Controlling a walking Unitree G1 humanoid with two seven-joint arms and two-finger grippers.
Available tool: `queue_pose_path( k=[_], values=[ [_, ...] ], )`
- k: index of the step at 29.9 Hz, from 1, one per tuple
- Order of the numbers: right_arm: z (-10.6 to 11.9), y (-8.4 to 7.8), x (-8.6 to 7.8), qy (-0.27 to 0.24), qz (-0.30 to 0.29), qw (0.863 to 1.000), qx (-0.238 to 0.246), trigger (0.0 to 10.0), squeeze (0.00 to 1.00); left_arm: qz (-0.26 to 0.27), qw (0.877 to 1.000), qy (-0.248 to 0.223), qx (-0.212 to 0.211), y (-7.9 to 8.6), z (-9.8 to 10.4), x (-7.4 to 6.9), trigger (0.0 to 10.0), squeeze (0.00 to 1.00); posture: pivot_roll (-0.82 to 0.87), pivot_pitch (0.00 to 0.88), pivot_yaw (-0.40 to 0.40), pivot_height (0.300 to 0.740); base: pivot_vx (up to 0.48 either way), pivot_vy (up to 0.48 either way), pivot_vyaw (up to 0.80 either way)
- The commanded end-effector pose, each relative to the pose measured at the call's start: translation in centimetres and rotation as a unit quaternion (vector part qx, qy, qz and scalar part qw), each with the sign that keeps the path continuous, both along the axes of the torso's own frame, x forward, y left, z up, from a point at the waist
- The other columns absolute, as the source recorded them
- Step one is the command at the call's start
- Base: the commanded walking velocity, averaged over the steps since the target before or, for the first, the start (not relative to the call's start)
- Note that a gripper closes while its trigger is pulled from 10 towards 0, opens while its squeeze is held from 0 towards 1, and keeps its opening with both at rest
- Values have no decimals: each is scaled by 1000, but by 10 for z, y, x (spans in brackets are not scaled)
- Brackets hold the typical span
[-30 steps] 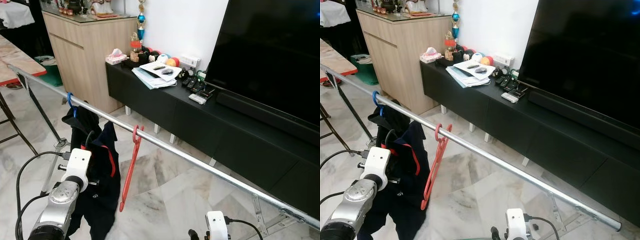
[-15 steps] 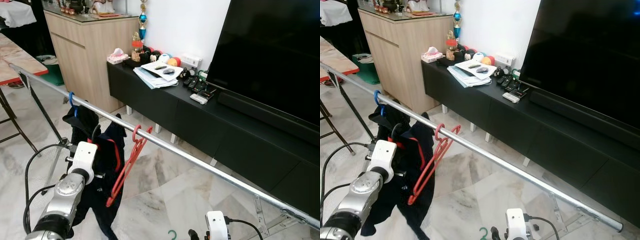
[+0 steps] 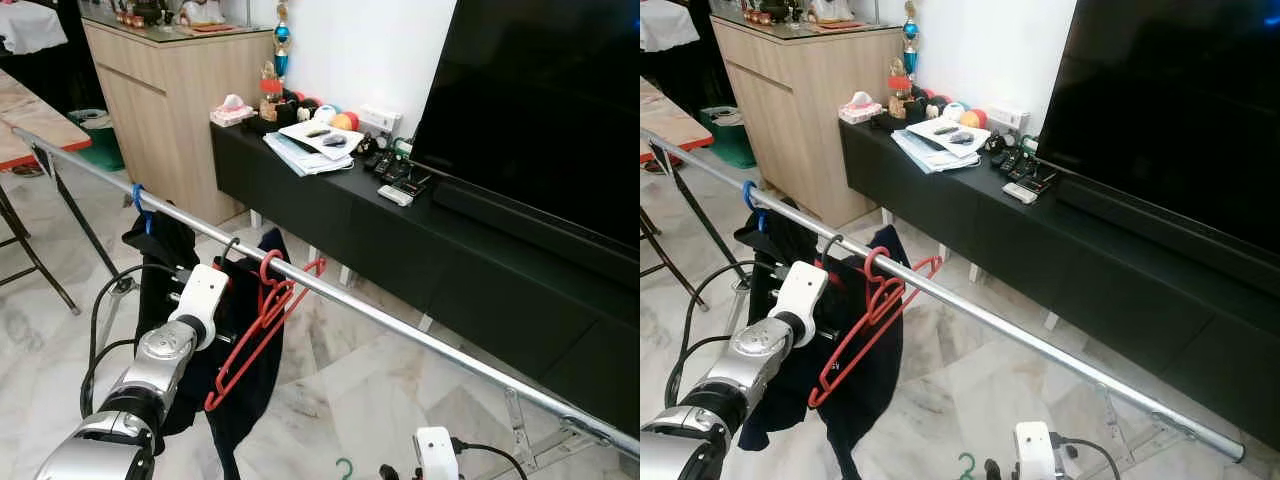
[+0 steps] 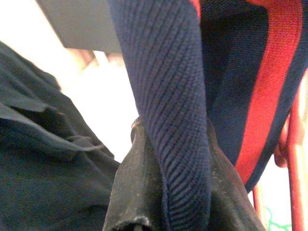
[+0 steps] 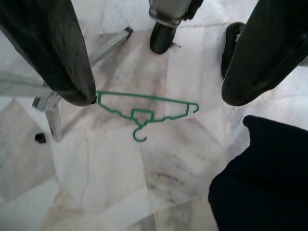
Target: Hang hanger
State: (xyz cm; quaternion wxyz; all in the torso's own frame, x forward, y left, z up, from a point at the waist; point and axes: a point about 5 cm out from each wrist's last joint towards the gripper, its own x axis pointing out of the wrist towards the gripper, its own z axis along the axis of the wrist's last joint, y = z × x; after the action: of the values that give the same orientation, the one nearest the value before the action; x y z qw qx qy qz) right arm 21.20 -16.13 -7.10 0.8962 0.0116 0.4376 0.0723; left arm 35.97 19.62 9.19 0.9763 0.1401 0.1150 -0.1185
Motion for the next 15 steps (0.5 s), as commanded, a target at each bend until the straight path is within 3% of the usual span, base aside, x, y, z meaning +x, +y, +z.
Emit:
queue_pose_path(
  k=[1,6,15],
  values=[
    [-1,-5,-3,1,-9,1000,-4,10000,0,-27,999,-12,12,-2,8,4,10000,0,55,63,-71,740,0,0,0],
    [-3,-7,-6,3,-7,1000,-4,10000,0,-84,996,-1,8,-10,10,4,10000,0,44,96,-71,740,0,0,0],
    [-3,-7,-7,0,-4,1000,-4,10000,0,-96,995,-17,-4,-10,22,10,10000,0,42,158,-50,740,0,0,0]
  ],
)
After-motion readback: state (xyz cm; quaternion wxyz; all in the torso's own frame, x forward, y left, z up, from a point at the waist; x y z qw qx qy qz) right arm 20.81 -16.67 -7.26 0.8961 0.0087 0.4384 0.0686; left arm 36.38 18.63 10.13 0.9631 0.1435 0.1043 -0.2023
